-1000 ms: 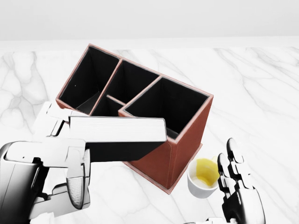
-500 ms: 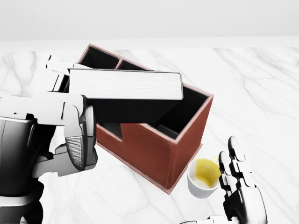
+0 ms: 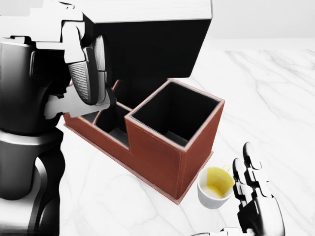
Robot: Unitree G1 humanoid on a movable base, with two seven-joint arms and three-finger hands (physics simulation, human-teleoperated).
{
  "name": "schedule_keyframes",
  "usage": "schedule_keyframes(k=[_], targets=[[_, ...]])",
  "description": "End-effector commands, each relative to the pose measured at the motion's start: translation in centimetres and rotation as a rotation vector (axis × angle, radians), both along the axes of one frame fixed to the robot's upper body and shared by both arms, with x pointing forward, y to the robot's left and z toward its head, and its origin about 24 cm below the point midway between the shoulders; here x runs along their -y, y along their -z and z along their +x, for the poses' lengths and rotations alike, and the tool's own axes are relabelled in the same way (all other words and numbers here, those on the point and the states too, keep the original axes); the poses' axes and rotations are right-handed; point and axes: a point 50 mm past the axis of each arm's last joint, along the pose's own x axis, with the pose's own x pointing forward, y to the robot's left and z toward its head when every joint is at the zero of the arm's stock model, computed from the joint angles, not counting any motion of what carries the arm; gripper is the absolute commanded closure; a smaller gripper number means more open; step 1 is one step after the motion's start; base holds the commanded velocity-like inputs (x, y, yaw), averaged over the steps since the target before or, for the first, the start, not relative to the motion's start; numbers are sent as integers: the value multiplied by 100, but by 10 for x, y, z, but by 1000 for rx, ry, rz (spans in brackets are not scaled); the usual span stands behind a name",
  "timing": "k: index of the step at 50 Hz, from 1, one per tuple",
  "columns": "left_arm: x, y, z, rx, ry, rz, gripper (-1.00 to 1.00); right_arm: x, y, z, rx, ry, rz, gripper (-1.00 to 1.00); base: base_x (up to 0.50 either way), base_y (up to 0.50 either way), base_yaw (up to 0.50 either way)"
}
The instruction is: Pick up the book and place it in the right compartment of the caddy.
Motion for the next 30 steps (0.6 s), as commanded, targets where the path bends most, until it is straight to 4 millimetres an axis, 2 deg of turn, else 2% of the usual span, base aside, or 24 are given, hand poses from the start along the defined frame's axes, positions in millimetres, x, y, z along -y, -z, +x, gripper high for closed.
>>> schedule_keyframes(k=[1,11,30], targets=[[7,-18,25,-17,5,-89,100,2,-2,-2,5,2,0,-100,0,0,0],[12,-23,49,-93,44,-155,100,1,-2,-4,5,1,0,-100,0,0,0],[28,-9,104,-325,25,-131,100,0,-2,-6,4,0,-1,-100,0,0,0]])
